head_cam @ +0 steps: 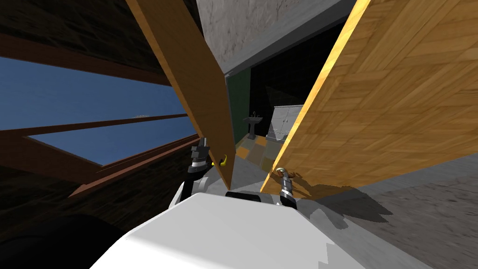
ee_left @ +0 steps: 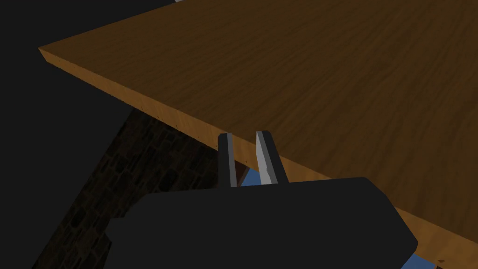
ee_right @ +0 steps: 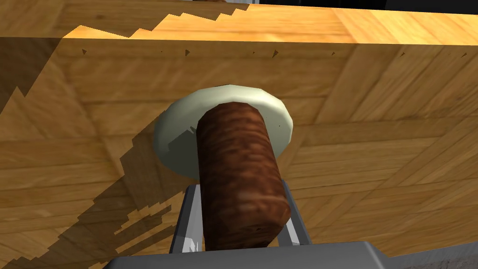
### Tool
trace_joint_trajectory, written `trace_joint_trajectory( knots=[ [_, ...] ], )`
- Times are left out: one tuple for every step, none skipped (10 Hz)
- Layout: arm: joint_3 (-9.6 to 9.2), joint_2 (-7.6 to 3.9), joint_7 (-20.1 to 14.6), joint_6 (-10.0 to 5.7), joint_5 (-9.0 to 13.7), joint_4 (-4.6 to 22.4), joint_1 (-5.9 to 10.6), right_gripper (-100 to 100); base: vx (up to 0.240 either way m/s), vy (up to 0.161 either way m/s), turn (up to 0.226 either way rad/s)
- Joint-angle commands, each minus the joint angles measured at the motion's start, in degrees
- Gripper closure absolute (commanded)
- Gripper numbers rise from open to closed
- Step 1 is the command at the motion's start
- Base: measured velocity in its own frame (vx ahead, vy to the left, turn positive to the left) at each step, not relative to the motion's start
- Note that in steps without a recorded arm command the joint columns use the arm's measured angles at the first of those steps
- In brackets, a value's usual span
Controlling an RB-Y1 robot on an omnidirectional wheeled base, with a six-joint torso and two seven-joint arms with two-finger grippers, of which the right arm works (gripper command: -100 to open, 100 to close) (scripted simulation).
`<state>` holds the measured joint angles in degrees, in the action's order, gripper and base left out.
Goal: Pull the door open
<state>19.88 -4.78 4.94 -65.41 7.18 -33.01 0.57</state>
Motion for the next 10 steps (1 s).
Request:
trace_joint_trajectory(
  knots=[
    [-0.65, 0.45, -0.07, -1.15, -0.35, 1.8, 1.05, 100, -0.11, 0.04, 0.018],
    [-0.65, 0.45, -0.07, -1.15, -0.35, 1.8, 1.05, 100, -0.041, 0.014, -0.009],
    [-0.63, -0.01, -0.15, -0.98, -0.3, 1.86, 1.11, 100, -0.072, 0.045, 0.042],
    [-0.61, -0.24, -0.19, -0.89, -0.28, 1.89, 1.14, 100, -0.128, 0.083, 0.068],
    [-0.6, -0.47, -0.23, -0.81, -0.25, 1.91, 1.18, 100, -0.14, 0.104, 0.05],
    [-0.58, -0.82, -0.28, -0.67, -0.22, 1.96, 1.22, 100, -0.147, 0.11, 0.035],
    [-0.57, -1.04, -0.33, -0.57, -0.2, 1.99, 1.26, 100, -0.144, 0.104, 0.041],
    [-0.55, -1.41, -0.43, -0.3, -0.14, 2.09, 1.34, 100, -0.142, 0.099, 0.046],
    [-1.04, -1.62, -1.19, 0.81, -0.43, 2.16, 1.44, -100, -0.149, -0.004, 0.04],
    [-1.33, -1.77, -1.56, 1.18, -0.59, 2.19, 1.62, -100, -0.13, -0.101, 0.047]
  ],
)
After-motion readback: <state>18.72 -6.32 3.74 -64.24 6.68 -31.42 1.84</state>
